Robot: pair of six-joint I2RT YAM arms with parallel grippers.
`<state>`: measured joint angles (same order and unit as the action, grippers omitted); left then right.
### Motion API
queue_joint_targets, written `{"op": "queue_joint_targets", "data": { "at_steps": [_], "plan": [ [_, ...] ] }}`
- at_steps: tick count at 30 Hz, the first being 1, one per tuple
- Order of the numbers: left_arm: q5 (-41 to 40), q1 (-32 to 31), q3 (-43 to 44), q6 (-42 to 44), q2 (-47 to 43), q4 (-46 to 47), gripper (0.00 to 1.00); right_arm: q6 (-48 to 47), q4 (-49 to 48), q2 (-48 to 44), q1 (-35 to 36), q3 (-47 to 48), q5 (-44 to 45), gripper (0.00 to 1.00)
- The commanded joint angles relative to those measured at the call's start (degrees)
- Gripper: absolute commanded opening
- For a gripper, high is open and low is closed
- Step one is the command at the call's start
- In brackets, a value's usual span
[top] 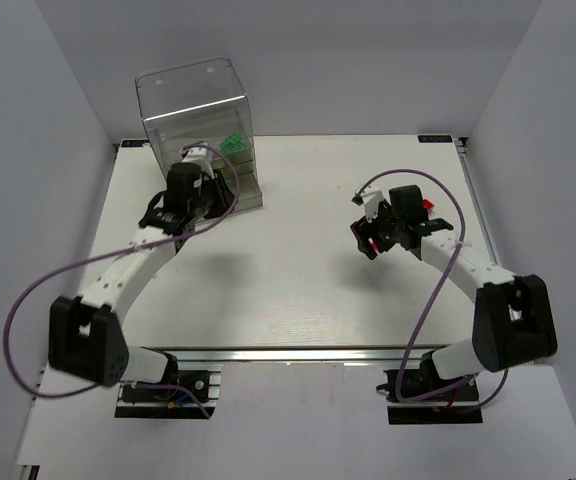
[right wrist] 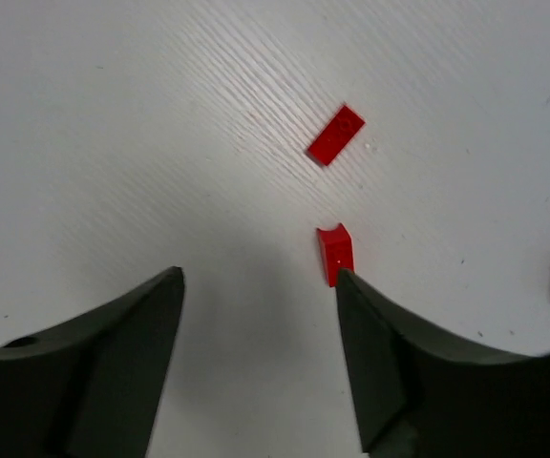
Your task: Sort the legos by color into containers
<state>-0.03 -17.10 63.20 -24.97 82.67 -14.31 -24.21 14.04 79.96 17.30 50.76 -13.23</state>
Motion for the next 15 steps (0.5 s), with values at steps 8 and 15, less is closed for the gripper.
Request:
{"op": "queue_joint_targets", "data": {
  "at_steps": [8, 15],
  "plan": [
    [7.06, -0.22, -13.63, 12.93, -24.05, 3.32, 0.77, -5.49, 3.80, 12.74, -0.95, 6.71, 10.07, 0.78],
    [7.24, -0.21, -12.40, 13.28, -24.14, 1.74, 0.78, -8.57, 5.82, 19.35, -3.58, 10.93, 7.96, 0.72]
  ]
}}
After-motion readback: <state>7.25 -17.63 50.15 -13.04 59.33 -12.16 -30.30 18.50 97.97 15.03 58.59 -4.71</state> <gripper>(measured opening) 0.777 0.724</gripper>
